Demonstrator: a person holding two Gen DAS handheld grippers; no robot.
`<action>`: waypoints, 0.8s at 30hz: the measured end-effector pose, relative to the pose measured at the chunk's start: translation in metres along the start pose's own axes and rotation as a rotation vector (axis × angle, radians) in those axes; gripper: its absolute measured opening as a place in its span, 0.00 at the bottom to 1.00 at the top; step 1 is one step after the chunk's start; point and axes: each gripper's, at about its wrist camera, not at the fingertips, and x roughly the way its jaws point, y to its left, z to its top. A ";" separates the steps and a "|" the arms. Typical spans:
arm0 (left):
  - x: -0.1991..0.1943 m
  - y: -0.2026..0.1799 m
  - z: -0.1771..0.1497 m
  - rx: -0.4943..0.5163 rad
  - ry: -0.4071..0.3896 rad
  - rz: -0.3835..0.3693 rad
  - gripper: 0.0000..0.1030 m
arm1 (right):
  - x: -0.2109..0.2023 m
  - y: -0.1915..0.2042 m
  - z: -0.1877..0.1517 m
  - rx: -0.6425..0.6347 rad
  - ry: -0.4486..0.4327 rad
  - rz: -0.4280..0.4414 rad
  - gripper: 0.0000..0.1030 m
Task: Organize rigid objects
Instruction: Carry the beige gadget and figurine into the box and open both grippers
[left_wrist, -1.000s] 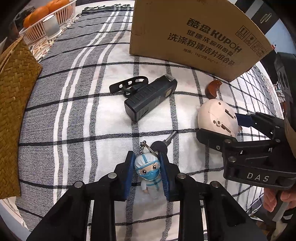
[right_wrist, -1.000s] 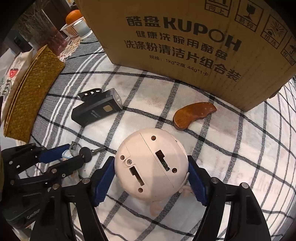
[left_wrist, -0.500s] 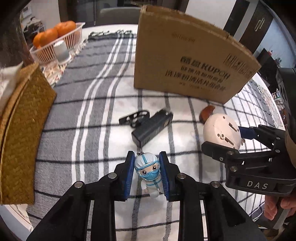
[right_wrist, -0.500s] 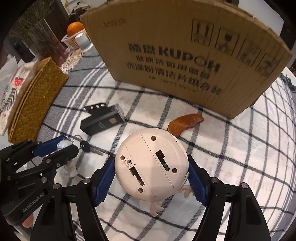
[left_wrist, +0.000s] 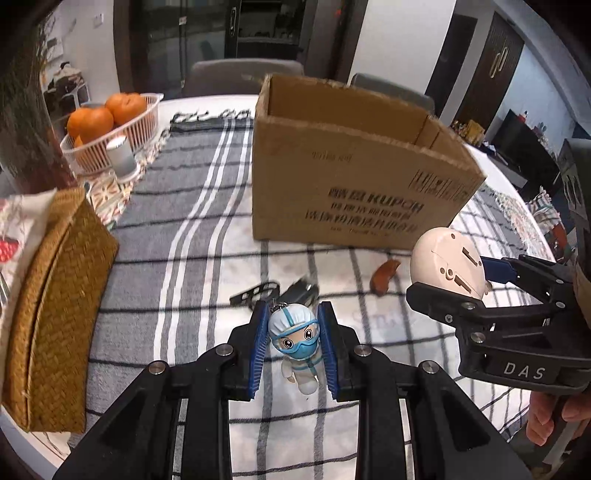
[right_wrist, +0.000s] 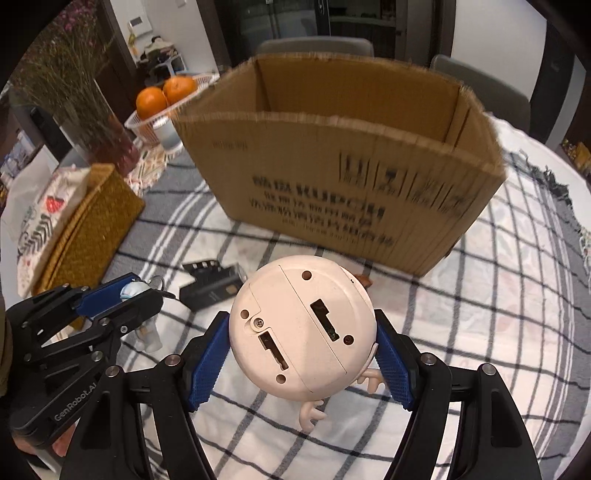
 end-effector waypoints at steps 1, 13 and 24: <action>-0.003 -0.001 0.002 0.001 -0.010 -0.005 0.27 | -0.006 0.000 0.002 -0.002 -0.015 -0.005 0.72; -0.038 -0.022 0.034 0.064 -0.115 -0.045 0.27 | -0.060 -0.006 0.018 0.017 -0.148 -0.020 0.72; -0.058 -0.041 0.078 0.144 -0.172 -0.049 0.27 | -0.093 -0.020 0.046 0.074 -0.223 -0.022 0.72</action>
